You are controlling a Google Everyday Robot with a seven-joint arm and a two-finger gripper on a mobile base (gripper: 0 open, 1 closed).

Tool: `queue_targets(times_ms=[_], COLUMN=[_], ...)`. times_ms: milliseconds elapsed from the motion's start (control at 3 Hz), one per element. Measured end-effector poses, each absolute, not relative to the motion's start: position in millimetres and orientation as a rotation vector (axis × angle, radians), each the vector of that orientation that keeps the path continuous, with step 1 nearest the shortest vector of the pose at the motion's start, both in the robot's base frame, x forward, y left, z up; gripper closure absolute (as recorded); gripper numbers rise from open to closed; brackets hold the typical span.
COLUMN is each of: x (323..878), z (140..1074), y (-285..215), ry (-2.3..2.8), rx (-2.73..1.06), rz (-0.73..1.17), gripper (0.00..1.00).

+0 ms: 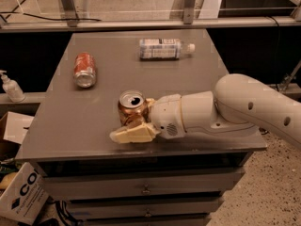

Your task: Pick orange can

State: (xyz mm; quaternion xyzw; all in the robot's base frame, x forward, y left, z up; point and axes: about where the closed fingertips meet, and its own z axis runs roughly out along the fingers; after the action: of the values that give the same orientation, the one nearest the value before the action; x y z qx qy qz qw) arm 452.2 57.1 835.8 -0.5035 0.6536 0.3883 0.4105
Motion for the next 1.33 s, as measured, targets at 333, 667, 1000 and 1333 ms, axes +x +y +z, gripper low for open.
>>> queue_targets(times_ms=[333,667,1000,1333], x=[452,465,483,498], z=[837,858,894,927], y=[57,55,47,35], ry=[1.646,1.595,1.535,1.489], rx=[-1.267,-1.245,-1.230,-1.204], rz=[0.978,0.968,0.933,0.896], gripper=[0.87,1.00,1.00,1.00])
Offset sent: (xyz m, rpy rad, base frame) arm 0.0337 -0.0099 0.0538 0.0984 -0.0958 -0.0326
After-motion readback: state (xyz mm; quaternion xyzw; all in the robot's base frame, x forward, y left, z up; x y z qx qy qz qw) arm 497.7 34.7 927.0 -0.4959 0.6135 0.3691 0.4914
